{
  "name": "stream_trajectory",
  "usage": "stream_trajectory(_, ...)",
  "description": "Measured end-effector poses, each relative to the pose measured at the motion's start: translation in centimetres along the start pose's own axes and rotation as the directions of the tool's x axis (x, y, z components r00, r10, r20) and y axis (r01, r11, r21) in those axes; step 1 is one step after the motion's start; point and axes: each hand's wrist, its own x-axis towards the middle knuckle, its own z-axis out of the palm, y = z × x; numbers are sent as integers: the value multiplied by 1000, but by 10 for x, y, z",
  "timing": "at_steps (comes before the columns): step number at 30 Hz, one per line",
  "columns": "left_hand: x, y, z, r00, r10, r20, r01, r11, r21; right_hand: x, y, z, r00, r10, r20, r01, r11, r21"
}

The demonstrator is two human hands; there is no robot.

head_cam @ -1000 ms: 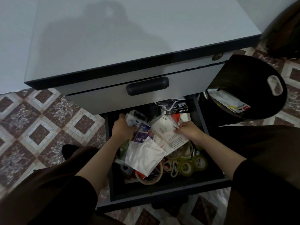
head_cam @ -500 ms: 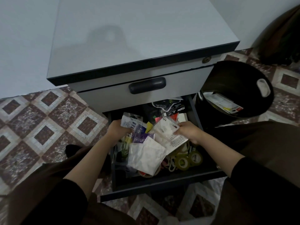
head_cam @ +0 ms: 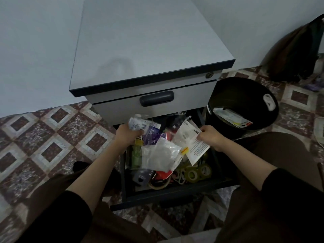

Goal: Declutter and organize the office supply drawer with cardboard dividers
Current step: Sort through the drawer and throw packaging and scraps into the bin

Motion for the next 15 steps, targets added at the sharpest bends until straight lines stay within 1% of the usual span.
stream_trajectory(2, -6, 6, 0, 1000, 24, -7, -24, 999, -32, -1, 1, -3, 999, -19, -40, 18, 999, -32)
stream_trajectory(5, -15, 14, 0, 999, 37, 24, -36, 998, -49, -4, 3, -8, 995, -35, -91, 28, 997, -68)
stream_trajectory(10, -15, 7, 3, 998, -38, 51, 45, 989, -141, -8, 5, -9, 980, -90, -177, 79, 994, -72)
stream_trajectory(13, -13, -9, 13, 996, -30, 78, 35, 997, -66, -8, 10, -7, 965, -129, -230, 121, 992, -46)
stream_trajectory(15, -12, -21, 20, 992, -46, 118, 49, 999, -24, -6, 13, -5, 970, -120, -212, 116, 993, -32)
